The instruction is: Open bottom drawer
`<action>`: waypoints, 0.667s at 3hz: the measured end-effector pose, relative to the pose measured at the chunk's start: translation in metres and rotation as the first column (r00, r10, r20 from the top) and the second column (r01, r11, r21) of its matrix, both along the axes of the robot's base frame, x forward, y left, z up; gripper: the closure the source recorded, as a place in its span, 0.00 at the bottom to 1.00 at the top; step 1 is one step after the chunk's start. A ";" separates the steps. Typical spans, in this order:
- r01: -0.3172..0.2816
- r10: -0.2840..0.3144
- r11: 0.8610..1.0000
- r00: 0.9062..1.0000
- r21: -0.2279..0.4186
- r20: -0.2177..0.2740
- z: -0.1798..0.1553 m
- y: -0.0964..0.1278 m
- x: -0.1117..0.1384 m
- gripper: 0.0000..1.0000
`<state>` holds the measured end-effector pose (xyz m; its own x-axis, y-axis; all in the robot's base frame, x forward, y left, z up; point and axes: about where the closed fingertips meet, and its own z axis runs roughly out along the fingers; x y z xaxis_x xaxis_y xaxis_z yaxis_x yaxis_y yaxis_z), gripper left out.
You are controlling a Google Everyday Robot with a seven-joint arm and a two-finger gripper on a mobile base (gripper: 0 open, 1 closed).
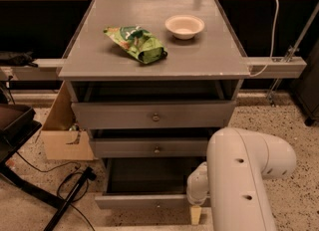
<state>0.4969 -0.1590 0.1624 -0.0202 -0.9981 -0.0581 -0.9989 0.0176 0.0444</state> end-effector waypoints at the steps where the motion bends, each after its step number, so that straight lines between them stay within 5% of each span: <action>1: -0.078 0.078 0.997 0.995 -0.003 0.069 -0.005 -0.001 0.014 0.00; 2: -0.073 0.073 0.997 0.995 -0.005 0.067 -0.005 0.001 0.020 0.00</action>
Offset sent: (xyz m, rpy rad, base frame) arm 0.0282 -0.0056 -0.0012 -0.0123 -0.1127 0.0940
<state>0.5173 -0.1575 0.1577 0.0567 -0.9969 -0.0539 -0.9982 -0.0555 -0.0230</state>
